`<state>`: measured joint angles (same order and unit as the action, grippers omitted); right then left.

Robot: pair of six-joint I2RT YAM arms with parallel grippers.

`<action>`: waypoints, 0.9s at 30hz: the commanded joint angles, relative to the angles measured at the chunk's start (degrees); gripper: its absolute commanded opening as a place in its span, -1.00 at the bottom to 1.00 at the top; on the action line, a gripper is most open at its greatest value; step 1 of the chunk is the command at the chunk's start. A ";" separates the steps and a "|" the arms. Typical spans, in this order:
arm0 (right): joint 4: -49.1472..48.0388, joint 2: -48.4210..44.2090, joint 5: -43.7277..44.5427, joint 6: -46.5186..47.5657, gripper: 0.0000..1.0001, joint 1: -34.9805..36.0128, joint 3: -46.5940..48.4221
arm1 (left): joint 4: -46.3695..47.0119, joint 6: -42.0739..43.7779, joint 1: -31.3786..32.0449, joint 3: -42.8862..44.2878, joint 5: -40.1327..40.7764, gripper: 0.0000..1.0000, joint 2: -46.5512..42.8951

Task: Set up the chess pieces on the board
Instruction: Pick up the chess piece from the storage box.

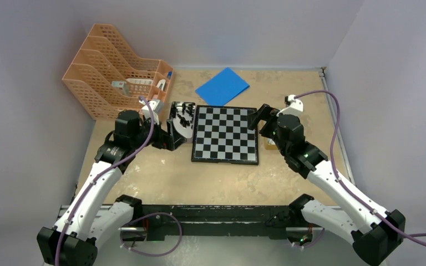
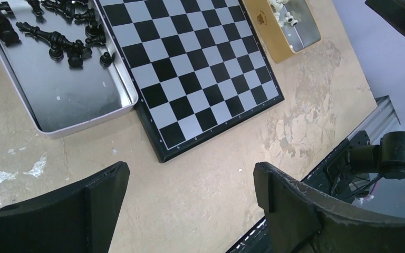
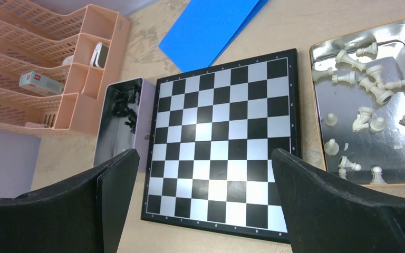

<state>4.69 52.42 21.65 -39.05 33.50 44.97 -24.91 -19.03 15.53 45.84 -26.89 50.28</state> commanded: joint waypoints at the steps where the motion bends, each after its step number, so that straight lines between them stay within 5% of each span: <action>1: -1.24 -1.05 2.22 -0.10 0.98 0.34 0.31 | 2.05 -0.90 0.29 0.03 -0.12 0.78 -0.80; 9: -1.96 0.60 1.05 0.79 0.98 0.34 1.74 | -2.02 -2.49 0.25 2.65 -1.99 0.78 -0.43; 20: 2.45 14.63 6.95 4.51 0.91 0.05 7.87 | -1.56 -4.09 0.29 -1.81 -3.99 0.78 -5.42; 23: 3.15 17.67 10.63 4.90 0.75 -1.53 8.31 | -2.91 -3.67 0.29 -1.38 -4.61 0.78 -5.32; 27: 1.04 20.67 5.31 6.77 0.17 -9.14 7.06 | -2.38 -3.89 0.29 -2.45 -4.34 0.77 -5.92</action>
<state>7.46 71.81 27.20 -34.50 30.33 50.57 -28.47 -22.00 15.53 44.12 -29.87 45.34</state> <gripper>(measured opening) 0.677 0.890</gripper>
